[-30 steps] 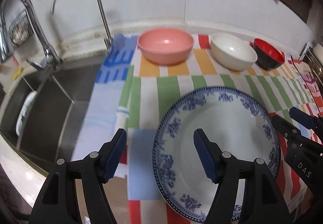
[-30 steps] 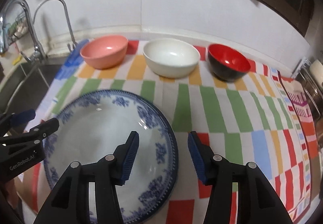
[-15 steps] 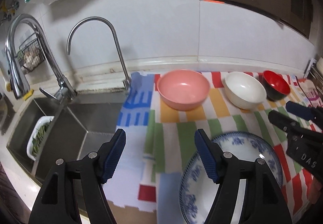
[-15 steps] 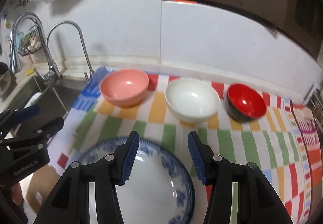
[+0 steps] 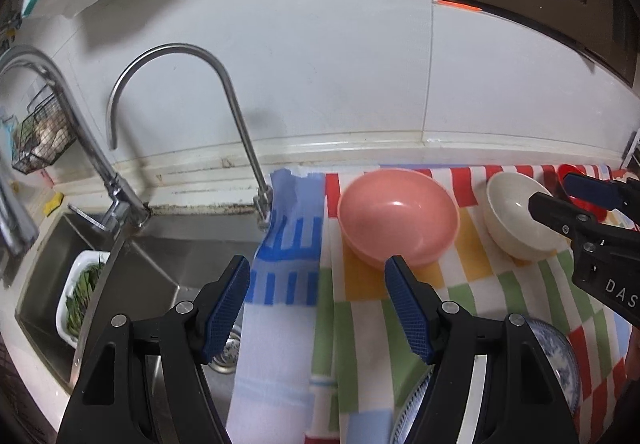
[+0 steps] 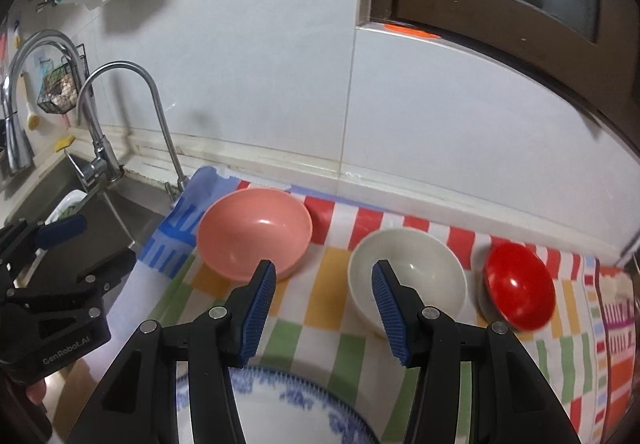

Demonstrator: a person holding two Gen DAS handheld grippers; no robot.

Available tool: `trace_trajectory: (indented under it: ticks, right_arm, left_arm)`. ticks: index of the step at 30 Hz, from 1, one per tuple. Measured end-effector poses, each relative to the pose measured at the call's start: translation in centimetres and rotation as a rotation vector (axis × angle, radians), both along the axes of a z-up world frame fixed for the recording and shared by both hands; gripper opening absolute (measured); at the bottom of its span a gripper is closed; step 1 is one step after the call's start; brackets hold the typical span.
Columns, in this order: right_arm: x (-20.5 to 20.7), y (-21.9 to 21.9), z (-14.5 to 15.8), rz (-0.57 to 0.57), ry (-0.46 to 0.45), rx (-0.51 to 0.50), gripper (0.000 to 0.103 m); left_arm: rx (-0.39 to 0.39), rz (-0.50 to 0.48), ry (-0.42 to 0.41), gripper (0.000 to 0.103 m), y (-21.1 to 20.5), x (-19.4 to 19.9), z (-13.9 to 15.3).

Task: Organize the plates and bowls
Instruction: 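Move both tools to the rim of the pink bowl, then close both tools on the pink bowl rim and lift it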

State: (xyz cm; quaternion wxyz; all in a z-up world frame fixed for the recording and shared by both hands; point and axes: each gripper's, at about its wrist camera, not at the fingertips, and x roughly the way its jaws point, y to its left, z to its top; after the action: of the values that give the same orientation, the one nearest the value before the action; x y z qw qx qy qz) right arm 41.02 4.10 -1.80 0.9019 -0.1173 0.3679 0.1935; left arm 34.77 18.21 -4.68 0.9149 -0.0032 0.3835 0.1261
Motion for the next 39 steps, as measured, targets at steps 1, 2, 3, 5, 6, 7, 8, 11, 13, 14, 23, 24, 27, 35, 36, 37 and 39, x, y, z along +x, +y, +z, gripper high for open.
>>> trace_trajectory:
  ticks: [1,2,3,5,6,7,8,11,13,14,23,24,27,35,36,37,39]
  right_arm:
    - [0.7,0.3,-0.1,0.007,0.006,0.002,0.051]
    - [1.2,0.4,-0.3,0.010,0.011,0.003,0.051]
    - [1.7,0.6,-0.4,0.012,0.015,0.004,0.051]
    - [2.8,0.9,-0.9,0.015,0.028,0.006,0.051]
    - [3.4,1.1,-1.2,0.018,0.035,0.007,0.051]
    - [4.0,1.3,-1.5,0.023,0.043,0.003,0.051]
    - [4.5,1.6,-1.8,0.024,0.050,0.001,0.051]
    - [5.8,2.2,-2.9,0.034,0.076,0.001,0.050]
    - [6.6,2.6,-3.7,0.036,0.096,-0.005,0.048]
    - [7.2,2.8,-4.2,0.038,0.110,-0.009,0.046]
    - [9.6,4.1,-7.3,0.063,0.200,-0.027,0.037]
    - [9.7,4.2,-7.5,0.066,0.206,-0.027,0.036]
    - [10.2,4.4,-8.1,0.074,0.224,-0.031,0.035]
    - [11.1,4.9,-9.4,0.077,0.261,-0.045,0.028]
    - [11.2,5.0,-9.5,0.079,0.263,-0.047,0.026]
    - [11.2,5.0,-9.6,0.080,0.264,-0.050,0.025]
    - [11.4,5.2,-9.9,0.084,0.272,-0.057,0.022]
  left_arm:
    - [0.002,-0.001,0.001,0.069,0.1,0.4,0.0]
    - [0.002,-0.004,0.002,0.069,0.2,0.9,-0.1]
    - [0.002,-0.007,0.005,0.069,0.3,1.5,-0.2]
    - [0.000,-0.011,0.015,0.069,0.6,2.6,-0.6]
    - [-0.005,-0.013,0.020,0.069,0.8,3.2,-0.8]
    - [-0.011,-0.014,0.024,0.069,0.9,3.7,-1.0]
    - [-0.015,-0.014,0.030,0.069,1.1,4.3,-1.3]
    - [-0.020,-0.015,0.054,0.067,1.6,5.8,-2.3]
    - [-0.025,-0.017,0.065,0.066,1.9,6.5,-2.8]
    - [-0.027,-0.017,0.071,0.066,2.0,6.9,-3.2]
    - [-0.051,-0.031,0.122,0.061,2.4,9.4,-6.0]
    - [-0.053,-0.033,0.127,0.061,2.4,9.6,-6.3]
    - [-0.059,-0.040,0.140,0.059,2.4,10.2,-6.9]
    - [-0.091,-0.061,0.175,0.044,2.4,11.6,-8.5]
    - [-0.098,-0.065,0.181,0.042,2.4,11.7,-8.7]
    - [-0.103,-0.069,0.187,0.038,2.4,11.9,-8.9]
    - [-0.111,-0.084,0.191,0.032,2.3,12.0,-9.1]
